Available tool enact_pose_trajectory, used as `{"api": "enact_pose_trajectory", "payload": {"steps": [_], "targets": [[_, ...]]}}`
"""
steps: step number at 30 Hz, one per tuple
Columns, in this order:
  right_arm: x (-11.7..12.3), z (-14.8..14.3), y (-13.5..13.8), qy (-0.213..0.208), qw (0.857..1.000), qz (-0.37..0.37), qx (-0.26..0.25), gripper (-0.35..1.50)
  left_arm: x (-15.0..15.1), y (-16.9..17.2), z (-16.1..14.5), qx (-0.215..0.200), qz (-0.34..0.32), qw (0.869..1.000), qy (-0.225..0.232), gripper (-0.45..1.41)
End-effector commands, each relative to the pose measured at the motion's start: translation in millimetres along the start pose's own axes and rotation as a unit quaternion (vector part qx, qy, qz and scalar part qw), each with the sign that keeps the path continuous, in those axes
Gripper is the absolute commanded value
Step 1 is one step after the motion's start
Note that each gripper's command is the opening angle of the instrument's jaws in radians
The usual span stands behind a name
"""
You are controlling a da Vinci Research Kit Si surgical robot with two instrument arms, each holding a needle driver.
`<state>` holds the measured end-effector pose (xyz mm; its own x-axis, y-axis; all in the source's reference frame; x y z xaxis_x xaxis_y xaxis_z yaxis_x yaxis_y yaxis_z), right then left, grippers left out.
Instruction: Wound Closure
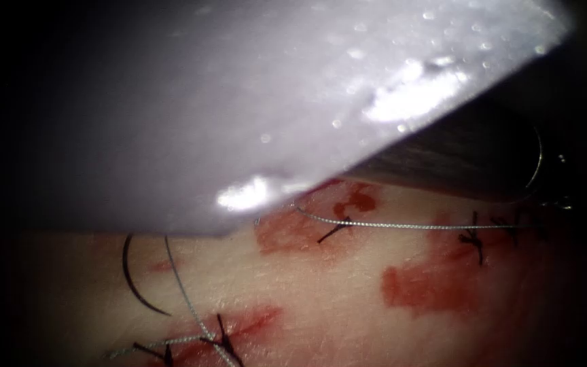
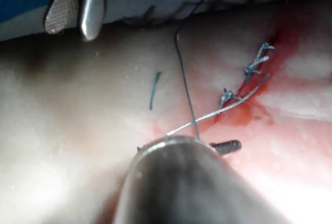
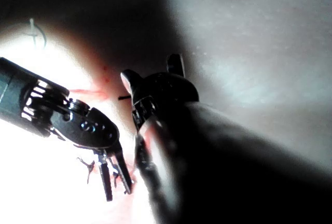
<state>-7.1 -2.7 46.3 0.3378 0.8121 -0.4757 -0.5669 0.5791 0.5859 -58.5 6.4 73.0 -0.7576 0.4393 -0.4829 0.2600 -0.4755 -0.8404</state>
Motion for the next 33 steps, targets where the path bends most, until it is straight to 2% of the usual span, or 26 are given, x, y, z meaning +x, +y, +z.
{"api": "enact_pose_trajectory", "payload": {"steps": [1,2,3,9,17,22,23,24,25,26,28,29,30,33], "targets": [[0.1,0.9,-0.5,0.001,1.000,0.000,0.001,1.06,0.0,-0.9,0.6,0.006,0.002,1.000,-0.001,0.36],[0.1,0.9,-0.6,0.001,1.000,0.000,0.001,1.06,-0.2,-1.1,0.9,0.011,0.003,1.000,-0.001,0.31],[0.1,1.0,-0.8,0.001,1.000,0.000,0.001,1.06,-0.6,-1.7,1.6,0.011,-0.014,1.000,-0.008,-0.42],[0.0,0.9,-0.8,0.001,1.000,-0.001,0.002,1.05,0.4,-1.8,0.6,0.004,-0.009,1.000,0.005,-0.45],[0.0,0.9,-0.9,0.001,1.000,-0.001,0.003,1.01,1.5,-2.6,-2.6,0.047,-0.009,0.998,0.049,-0.45],[0.0,1.0,-0.9,0.001,1.000,0.001,0.004,1.01,0.9,-3.7,-3.6,0.053,-0.009,0.997,0.052,-0.45],[-0.1,1.1,-1.0,0.001,1.000,0.000,0.004,1.03,0.9,-3.9,-3.1,0.053,-0.009,0.997,0.049,-0.35],[-0.1,1.1,-1.0,0.001,1.000,0.003,0.005,1.03,0.9,-3.9,-2.7,0.048,-0.011,0.998,0.045,0.10],[-0.3,1.2,-1.1,0.002,1.000,0.003,0.008,1.05,0.8,-3.9,-1.8,0.037,-0.008,0.999,0.035,0.34],[-0.3,1.3,-1.1,0.001,1.000,0.004,0.011,1.05,0.8,-3.8,-1.5,0.037,-0.008,0.999,0.034,0.37],[-0.5,1.5,-1.3,0.001,1.000,0.006,0.017,1.06,1.1,-3.6,-0.4,0.037,-0.005,0.999,0.030,0.61],[-0.5,1.5,-1.3,0.001,1.000,0.006,0.017,1.06,1.1,-3.6,-0.4,0.037,-0.005,0.999,0.030,0.61],[-0.5,1.5,-1.4,0.001,1.000,0.008,0.017,1.08,1.2,-3.8,-0.1,0.039,-0.003,0.999,0.031,0.71],[-0.5,1.7,-1.6,0.002,1.000,0.008,0.018,1.08,1.2,-4.5,0.3,0.052,0.001,0.998,0.035,0.61]]}}
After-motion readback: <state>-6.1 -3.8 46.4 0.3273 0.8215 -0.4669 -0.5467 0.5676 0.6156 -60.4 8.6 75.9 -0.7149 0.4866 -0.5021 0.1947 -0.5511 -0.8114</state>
